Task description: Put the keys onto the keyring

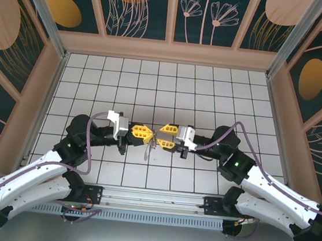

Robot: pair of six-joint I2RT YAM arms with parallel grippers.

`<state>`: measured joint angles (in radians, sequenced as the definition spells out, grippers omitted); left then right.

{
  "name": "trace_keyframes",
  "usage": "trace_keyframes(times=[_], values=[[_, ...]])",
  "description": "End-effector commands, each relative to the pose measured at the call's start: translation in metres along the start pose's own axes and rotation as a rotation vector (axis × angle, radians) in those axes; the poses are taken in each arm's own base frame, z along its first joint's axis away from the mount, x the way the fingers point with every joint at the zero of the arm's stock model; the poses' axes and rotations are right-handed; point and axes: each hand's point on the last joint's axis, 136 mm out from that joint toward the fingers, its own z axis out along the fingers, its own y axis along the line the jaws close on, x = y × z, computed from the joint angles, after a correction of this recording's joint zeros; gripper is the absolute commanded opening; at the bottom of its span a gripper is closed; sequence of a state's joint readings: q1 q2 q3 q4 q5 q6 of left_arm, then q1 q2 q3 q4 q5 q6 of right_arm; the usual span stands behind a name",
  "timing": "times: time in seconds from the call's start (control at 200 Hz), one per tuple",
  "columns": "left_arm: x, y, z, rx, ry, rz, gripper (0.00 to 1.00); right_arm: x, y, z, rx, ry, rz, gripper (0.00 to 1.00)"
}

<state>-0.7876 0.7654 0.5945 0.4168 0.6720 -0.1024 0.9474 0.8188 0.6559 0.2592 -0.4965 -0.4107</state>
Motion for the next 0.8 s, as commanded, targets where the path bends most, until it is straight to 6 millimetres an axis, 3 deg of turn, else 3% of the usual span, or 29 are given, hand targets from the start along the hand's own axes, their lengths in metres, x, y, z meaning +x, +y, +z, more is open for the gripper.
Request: trace_keyframes(times=[0.0, 0.29, 0.796], values=[[-0.012, -0.003, -0.001, 0.004, -0.036, 0.023, 0.0, 0.002, 0.009, -0.001, -0.03, -0.019, 0.033, 0.38], [-0.01, 0.009, -0.001, -0.068, -0.029, 0.026, 0.0, 0.007, 0.02, 0.001, -0.081, -0.056, 0.081, 0.36], [-0.011, 0.01, 0.0, -0.063, -0.038, 0.017, 0.0, 0.007, 0.002, 0.021, -0.044, -0.033, 0.06, 0.34]])
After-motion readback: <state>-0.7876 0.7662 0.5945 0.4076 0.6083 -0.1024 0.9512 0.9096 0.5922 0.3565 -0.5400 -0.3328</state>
